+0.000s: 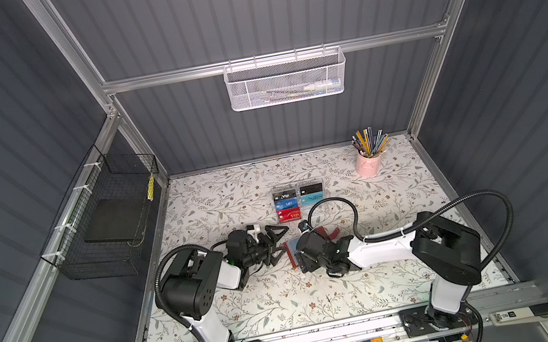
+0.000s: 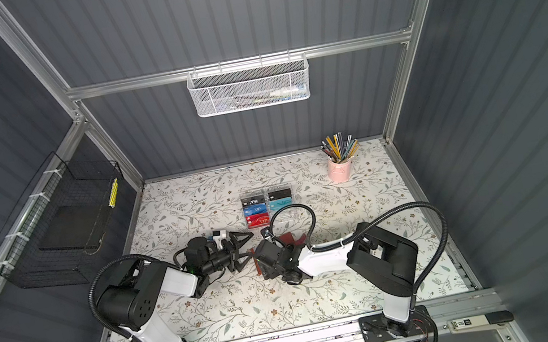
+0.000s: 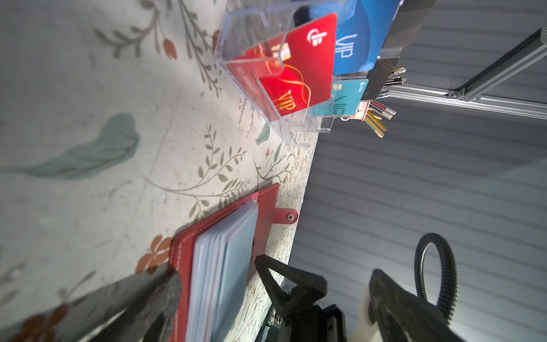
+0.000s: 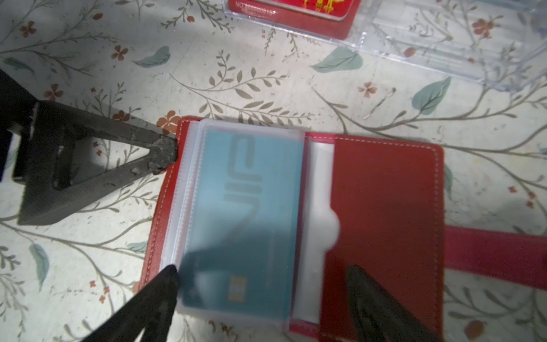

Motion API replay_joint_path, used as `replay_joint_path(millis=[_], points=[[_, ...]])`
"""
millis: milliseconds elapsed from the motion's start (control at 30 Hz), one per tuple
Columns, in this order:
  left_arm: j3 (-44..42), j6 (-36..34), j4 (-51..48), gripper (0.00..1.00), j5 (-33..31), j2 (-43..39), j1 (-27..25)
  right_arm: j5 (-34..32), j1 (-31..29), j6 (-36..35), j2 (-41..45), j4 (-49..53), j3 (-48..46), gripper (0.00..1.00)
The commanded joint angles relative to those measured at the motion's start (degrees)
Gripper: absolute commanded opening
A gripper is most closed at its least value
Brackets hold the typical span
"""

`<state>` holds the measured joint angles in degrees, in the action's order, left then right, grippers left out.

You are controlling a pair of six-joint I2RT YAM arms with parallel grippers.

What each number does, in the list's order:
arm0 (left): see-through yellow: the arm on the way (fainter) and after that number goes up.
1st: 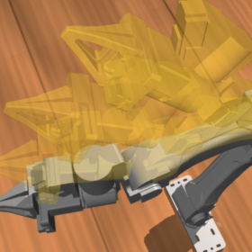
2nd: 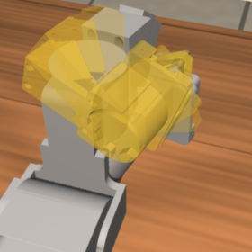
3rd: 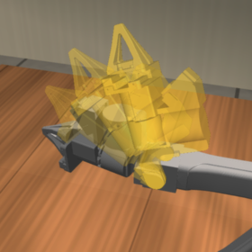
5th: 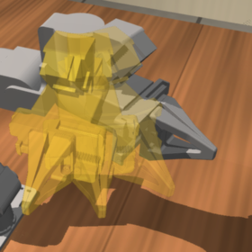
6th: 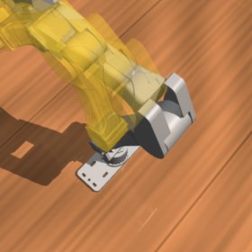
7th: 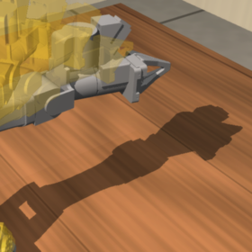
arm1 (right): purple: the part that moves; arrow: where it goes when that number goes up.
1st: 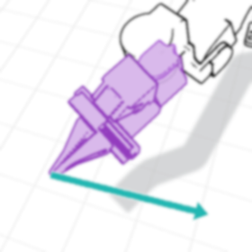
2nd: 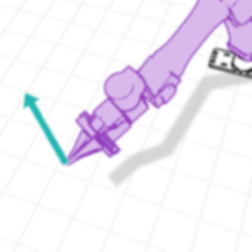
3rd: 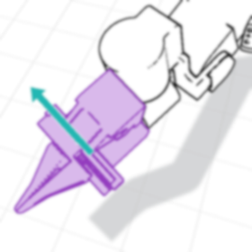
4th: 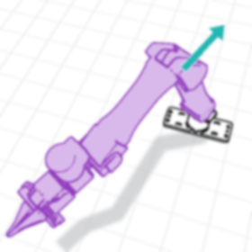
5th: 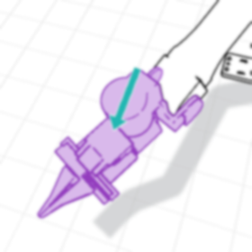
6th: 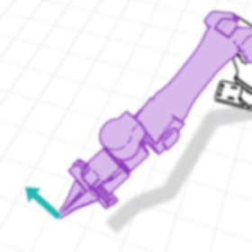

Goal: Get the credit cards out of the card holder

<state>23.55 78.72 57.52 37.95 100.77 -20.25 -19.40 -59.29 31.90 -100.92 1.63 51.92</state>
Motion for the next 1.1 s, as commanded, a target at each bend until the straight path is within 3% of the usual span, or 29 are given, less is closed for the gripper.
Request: replay_joint_path(millis=[0, 167, 733, 1067], points=[[-2.73, 0.25, -8.91, 1.0, -2.18, 2.49, 0.56, 0.11, 0.06, -0.43, -1.68, 0.72, 1.18, 0.88], [-2.72, 0.25, -8.91, 1.0, -2.06, 2.62, 0.66, -0.58, 0.1, -0.12, -2.21, 1.76, 1.54, 0.83], [-2.81, 0.16, -8.74, 1.0, -2.08, 3.24, 0.84, 0.47, 0.94, -0.03, -2.19, 1.52, 1.18, 0.42], [-2.93, 0.57, -7.2, 1.0, -1.91, 4.53, 0.98, 2.14, 1.37, 0.7, -3.38, 0.05, 0.12, 0.38]])
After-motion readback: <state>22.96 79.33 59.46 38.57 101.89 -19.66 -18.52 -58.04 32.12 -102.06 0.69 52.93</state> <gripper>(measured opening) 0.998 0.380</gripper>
